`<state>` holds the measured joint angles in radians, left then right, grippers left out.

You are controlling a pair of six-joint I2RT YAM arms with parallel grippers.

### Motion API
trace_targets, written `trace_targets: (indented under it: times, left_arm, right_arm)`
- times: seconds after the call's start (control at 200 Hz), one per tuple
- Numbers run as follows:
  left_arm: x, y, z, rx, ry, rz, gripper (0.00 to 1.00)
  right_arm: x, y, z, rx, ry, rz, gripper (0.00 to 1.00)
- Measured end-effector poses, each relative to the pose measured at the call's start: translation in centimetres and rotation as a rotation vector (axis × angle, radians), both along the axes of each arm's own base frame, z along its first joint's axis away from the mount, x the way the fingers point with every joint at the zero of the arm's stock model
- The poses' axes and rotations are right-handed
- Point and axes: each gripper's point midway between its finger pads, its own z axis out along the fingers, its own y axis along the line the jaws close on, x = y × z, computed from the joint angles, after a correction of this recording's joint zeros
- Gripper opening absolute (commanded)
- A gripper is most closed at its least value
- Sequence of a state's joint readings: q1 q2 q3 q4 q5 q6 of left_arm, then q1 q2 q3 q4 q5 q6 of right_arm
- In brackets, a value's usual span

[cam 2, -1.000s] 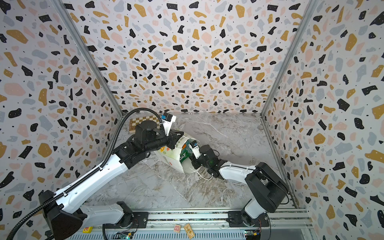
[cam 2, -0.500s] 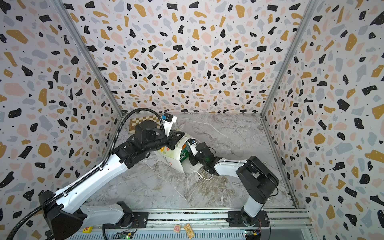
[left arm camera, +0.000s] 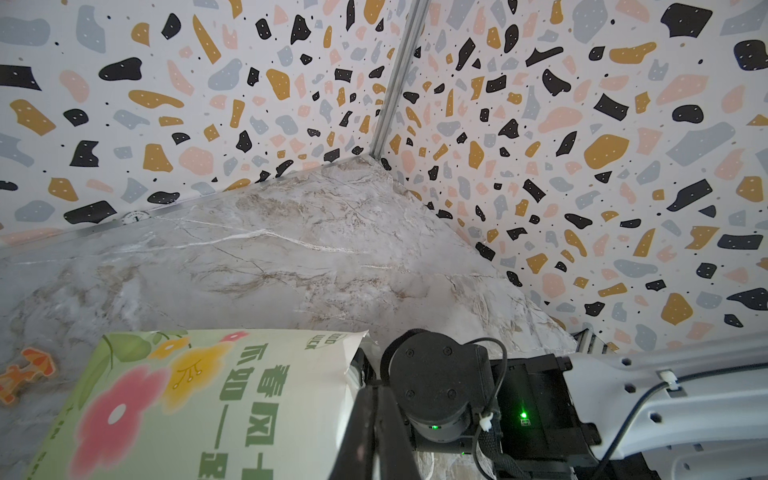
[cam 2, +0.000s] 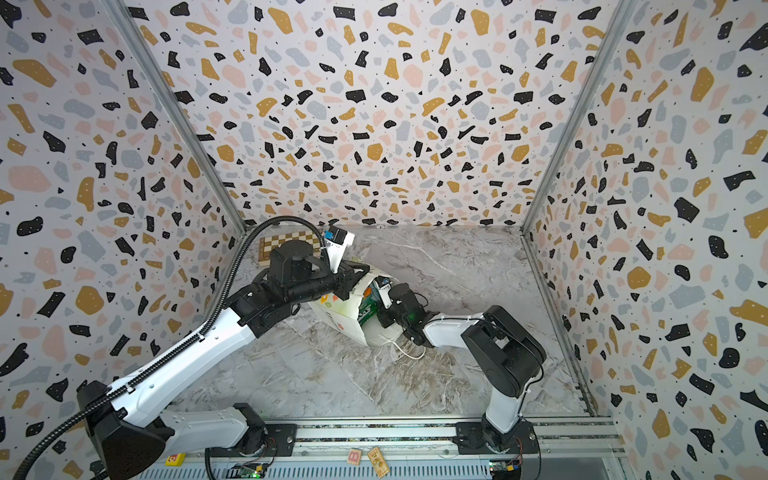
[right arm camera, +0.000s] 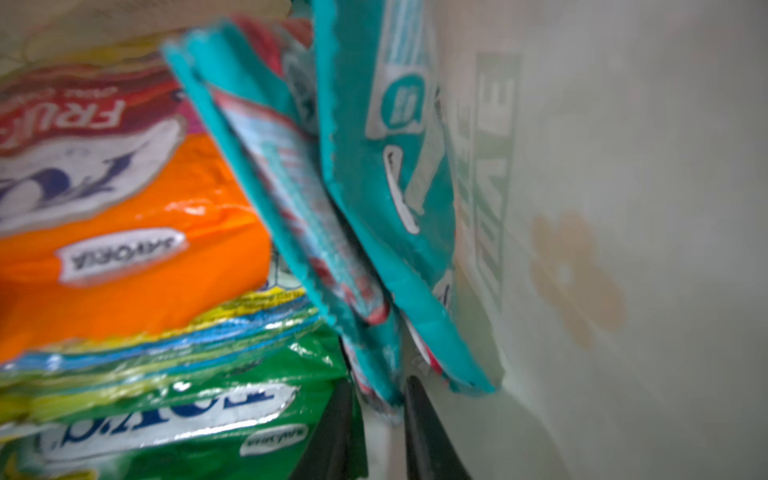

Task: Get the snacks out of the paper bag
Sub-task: 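Close the right gripper on the teal mint packet inside the bag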

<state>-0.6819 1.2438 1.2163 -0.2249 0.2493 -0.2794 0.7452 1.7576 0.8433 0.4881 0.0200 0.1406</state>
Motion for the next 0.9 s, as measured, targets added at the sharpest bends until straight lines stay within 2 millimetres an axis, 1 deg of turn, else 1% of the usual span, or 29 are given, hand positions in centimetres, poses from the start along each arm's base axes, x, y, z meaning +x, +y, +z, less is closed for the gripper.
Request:
trace_targets:
  times: [0.14,0.285,0.32,0.395,0.511,0.551,0.711,0.901]
  left_arm:
    - [-0.1,0.0,0.1,-0.001,-0.001,-0.002,0.00]
    - [-0.1,0.0,0.2,-0.004,-0.003,-0.004,0.00]
    - [-0.1,0.0,0.3,-0.005,-0.004,-0.004,0.00]
    - [-0.1,0.0,0.3,-0.005,-0.004,-0.004,0.00]
    - [-0.2,0.1,0.1,0.000,0.001,-0.003,0.00]
    - [-0.2,0.1,0.1,0.003,0.001,-0.002,0.00]
    - [0.0,0.4,0.1,0.009,-0.004,0.015,0.00]
    - [0.6,1.3,0.5,0.019,-0.026,0.080,0.00]
  right_arm:
    - [0.5,0.3,-0.1,-0.005,-0.005,0.002,0.31]
    - [0.9,0.6,-0.5,-0.011,-0.004,0.000,0.31]
    - [1.0,0.7,-0.6,-0.013,-0.004,0.000,0.30]
    - [1.2,0.9,-0.7,-0.014,-0.005,0.002,0.24]
    - [1.6,1.0,-0.6,-0.014,-0.011,0.004,0.05]
    - [1.6,1.0,-0.6,-0.017,-0.014,0.010,0.00]
    - [1.4,1.1,-0.5,-0.016,-0.016,0.027,0.00]
    - [-0.1,0.7,0.6,-0.005,-0.012,0.070,0.00]
